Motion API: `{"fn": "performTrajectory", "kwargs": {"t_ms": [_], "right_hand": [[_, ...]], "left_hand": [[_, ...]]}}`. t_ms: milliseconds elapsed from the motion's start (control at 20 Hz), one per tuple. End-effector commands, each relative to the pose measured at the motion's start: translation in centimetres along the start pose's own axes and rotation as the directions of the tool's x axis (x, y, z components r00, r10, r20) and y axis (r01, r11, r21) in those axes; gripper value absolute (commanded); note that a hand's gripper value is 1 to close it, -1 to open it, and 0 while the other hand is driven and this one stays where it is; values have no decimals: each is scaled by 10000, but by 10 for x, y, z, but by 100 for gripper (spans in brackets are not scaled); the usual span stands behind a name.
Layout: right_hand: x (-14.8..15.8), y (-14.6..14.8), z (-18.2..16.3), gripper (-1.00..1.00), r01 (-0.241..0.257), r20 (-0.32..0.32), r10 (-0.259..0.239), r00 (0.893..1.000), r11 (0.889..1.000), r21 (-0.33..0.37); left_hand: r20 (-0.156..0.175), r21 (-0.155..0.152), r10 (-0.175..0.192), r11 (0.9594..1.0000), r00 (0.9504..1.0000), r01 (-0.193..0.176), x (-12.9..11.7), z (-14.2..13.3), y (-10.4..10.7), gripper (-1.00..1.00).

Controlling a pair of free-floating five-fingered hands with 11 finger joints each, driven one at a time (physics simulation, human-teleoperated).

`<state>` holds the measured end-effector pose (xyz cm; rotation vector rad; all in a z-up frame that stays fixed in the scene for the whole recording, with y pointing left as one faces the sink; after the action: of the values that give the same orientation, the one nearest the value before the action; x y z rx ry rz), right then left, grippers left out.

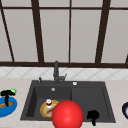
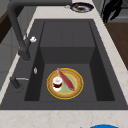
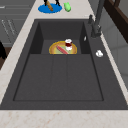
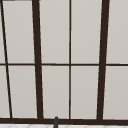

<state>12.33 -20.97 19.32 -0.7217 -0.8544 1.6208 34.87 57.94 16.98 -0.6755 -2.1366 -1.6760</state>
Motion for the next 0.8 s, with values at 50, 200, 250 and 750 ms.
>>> {"fn": "performTrajectory", "kwargs": {"t_ms": [50,200,250,750], "right_hand": [[0,0,0,0,0,0,0,10000,10000,0],[0,0,0,0,0,0,0,10000,10000,0],[0,0,0,0,0,0,0,10000,10000,0],[0,0,0,0,0,0,0,10000,10000,0]], "left_hand": [[-364,-388,13,9992,9993,-28,2,-27,5,-100],[-444,-561,101,9983,9990,-126,1,-42,3,-100],[-482,-574,148,9982,9987,-176,0,-47,2,-100],[-799,-514,389,9977,9960,-431,-12,-82,-11,-100]]}}
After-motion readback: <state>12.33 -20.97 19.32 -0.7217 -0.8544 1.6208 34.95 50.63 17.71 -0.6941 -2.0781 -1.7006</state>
